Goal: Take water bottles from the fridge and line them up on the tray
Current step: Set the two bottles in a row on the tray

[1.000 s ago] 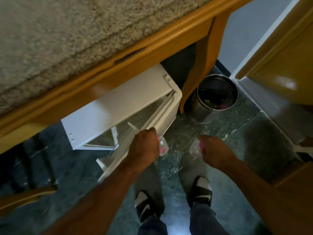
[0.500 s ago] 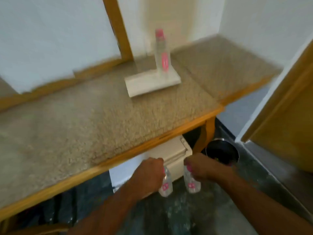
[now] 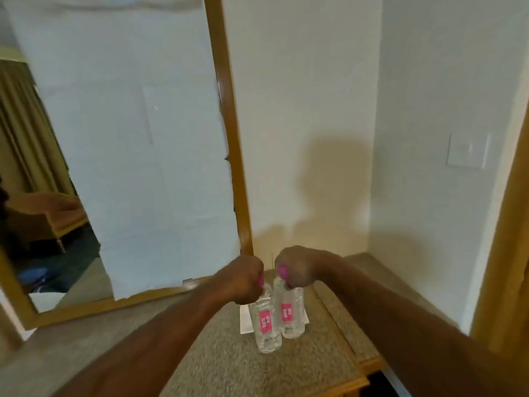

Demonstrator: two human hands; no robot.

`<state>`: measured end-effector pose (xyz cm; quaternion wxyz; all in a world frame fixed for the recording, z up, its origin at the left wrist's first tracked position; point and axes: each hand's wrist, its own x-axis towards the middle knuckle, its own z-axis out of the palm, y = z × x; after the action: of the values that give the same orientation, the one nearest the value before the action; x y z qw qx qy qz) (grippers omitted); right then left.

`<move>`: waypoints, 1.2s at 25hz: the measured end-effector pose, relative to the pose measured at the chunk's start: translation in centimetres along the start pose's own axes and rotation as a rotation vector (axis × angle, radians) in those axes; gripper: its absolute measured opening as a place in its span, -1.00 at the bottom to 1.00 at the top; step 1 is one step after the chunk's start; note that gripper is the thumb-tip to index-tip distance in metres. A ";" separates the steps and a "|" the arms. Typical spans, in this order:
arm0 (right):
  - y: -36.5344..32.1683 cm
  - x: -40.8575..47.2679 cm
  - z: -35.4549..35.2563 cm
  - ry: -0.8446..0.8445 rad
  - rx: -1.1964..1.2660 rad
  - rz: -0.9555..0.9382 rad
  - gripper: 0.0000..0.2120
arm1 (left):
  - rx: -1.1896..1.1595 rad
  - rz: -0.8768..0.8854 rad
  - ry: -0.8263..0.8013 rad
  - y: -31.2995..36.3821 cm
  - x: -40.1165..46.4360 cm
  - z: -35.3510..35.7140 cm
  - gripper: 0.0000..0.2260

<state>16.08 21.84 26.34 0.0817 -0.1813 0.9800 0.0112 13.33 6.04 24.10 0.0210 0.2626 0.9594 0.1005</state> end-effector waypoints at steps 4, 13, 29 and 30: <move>1.2 4.2 -2.6 0.042 0.018 0.045 -0.80 | -0.061 -0.031 0.062 -2.0 3.6 -1.2 -0.87; 3.8 17.4 3.5 0.027 0.195 0.151 -0.71 | -0.061 -0.021 -0.010 -9.9 14.4 4.1 -0.81; 8.0 22.3 11.4 -0.153 0.210 0.166 -0.62 | 0.013 0.015 -0.140 -12.7 20.2 12.1 -0.91; 8.1 22.5 11.5 -0.157 0.205 0.162 -0.63 | 0.015 0.008 -0.142 -12.7 20.2 12.3 -0.90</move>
<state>-5.69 22.01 11.26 0.1751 -0.0908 0.9780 -0.0683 -9.29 7.82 9.76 0.0865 0.2731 0.9552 0.0748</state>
